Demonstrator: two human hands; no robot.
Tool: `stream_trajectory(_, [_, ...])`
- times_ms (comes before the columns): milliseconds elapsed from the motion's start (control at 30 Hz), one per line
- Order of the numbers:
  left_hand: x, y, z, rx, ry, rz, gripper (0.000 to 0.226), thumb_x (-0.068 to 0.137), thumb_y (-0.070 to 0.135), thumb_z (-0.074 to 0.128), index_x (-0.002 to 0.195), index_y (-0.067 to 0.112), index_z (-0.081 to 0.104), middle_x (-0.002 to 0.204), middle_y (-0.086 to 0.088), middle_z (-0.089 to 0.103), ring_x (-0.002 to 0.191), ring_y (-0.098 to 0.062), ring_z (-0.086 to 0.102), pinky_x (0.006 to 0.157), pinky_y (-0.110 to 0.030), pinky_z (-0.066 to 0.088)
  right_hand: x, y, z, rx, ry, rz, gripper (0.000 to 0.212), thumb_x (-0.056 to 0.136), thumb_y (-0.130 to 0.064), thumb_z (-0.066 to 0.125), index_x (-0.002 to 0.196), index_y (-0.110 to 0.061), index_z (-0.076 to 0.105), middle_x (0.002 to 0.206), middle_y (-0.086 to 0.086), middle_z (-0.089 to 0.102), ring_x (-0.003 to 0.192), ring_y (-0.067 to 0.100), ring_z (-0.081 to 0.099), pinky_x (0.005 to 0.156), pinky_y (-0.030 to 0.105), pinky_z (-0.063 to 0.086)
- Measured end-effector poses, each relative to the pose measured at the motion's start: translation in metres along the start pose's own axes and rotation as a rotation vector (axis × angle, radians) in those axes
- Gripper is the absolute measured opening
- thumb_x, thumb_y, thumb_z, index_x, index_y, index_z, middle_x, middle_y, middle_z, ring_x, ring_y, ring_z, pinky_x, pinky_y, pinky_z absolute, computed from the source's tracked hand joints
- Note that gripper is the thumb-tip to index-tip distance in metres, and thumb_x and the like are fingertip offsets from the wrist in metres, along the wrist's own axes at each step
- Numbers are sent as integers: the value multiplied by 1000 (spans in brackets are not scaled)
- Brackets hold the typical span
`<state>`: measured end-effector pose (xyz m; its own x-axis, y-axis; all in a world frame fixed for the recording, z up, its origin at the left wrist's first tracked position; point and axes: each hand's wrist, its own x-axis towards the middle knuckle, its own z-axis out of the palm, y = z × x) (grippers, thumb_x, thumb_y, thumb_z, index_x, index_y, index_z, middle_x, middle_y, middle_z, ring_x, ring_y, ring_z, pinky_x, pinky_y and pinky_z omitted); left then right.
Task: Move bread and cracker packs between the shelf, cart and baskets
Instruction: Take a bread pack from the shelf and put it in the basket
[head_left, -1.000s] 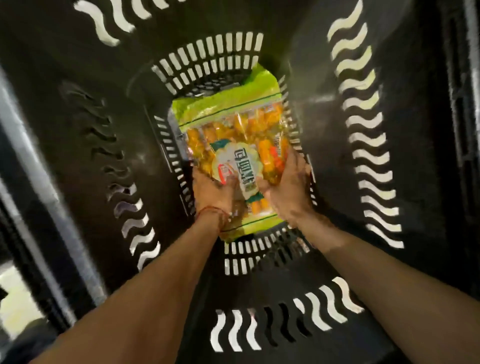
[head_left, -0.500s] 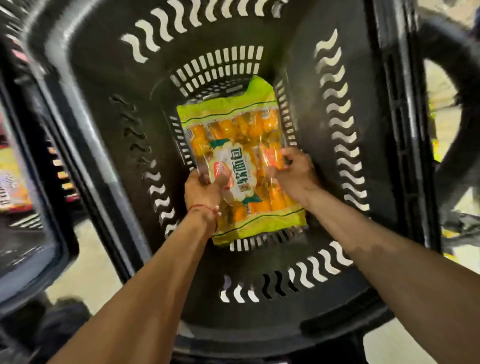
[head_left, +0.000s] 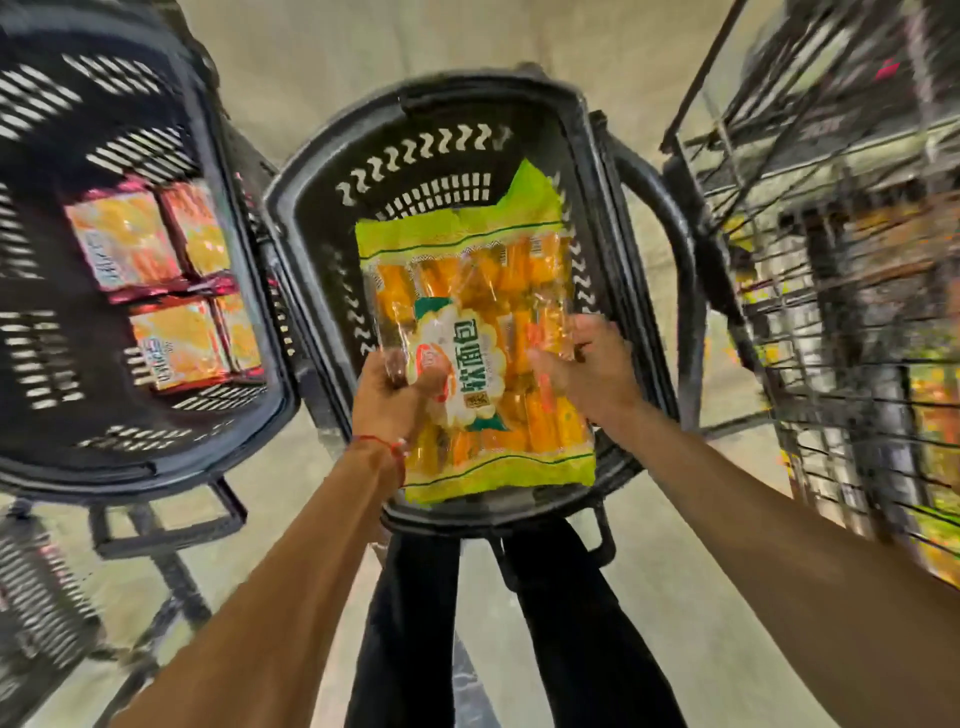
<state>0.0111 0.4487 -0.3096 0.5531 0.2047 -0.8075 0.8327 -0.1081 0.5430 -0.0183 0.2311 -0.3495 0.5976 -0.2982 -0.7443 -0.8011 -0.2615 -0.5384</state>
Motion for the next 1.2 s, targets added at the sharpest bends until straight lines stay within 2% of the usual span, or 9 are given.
stream_trajectory(67, [-35,17,-8,8,-18,25,32,77,26,87,95,19,63,93,-7,71,88,-27,68,79,-37,56,-32,-20,-18,88,-15,-26,55,68,-66,87,102,-27,69,102,8,70,92,35,70,72,52,62])
stream_trajectory(167, [-93,41,-20,0,-64,54,26,84,15,82,102,9,63,98,-15,71,91,-30,67,84,-42,55,-101,-72,-49,289,-30,-41,40,88,-10,83,104,-21,48,105,9,65,85,24,67,68,33,60])
stream_trajectory(233, [-129,56,-27,0,-84,75,30,87,13,78,111,4,62,104,-14,69,92,-27,65,85,-41,53,-135,-83,-68,313,-19,-58,48,87,5,78,101,-23,42,105,9,63,94,24,64,76,34,61])
stream_trajectory(400, [-213,87,-38,69,-126,183,23,91,8,73,88,15,51,83,0,62,72,-7,61,68,-16,51,-223,-104,-113,457,-89,-44,77,79,-22,91,138,-14,42,127,8,67,114,24,69,95,40,60])
stream_trajectory(467, [-244,95,-44,77,-181,248,23,90,4,72,95,12,52,90,-4,62,73,-4,66,69,-15,53,-254,-103,-127,524,-91,-72,77,80,-8,87,143,-8,43,124,7,72,111,19,73,88,34,61])
stream_trajectory(733, [-328,108,-73,99,-328,174,100,50,38,100,130,16,44,120,-13,69,103,-30,72,85,-45,61,-372,-101,-171,451,-17,-68,99,59,-58,95,140,-33,43,129,-7,69,121,18,65,107,53,51])
stream_trajectory(833, [-352,110,-85,151,-465,184,78,57,37,92,124,13,61,109,-10,77,98,-29,75,90,-54,59,-416,-96,-171,533,26,-130,72,67,-37,93,129,-33,57,110,-12,78,103,6,74,96,37,57])
stream_trajectory(1033, [-387,96,-102,231,-629,223,40,74,22,85,108,19,64,87,5,79,71,-12,75,53,-26,55,-487,-68,-156,704,108,-151,58,75,-14,90,126,-24,61,104,-6,80,95,14,77,70,22,60])
stream_trajectory(1200, [-420,83,-94,346,-749,269,76,57,38,99,121,17,65,109,-7,77,98,-29,75,88,-51,59,-539,-29,-153,803,237,-155,66,76,-10,90,133,-22,59,113,2,79,102,22,77,86,42,64])
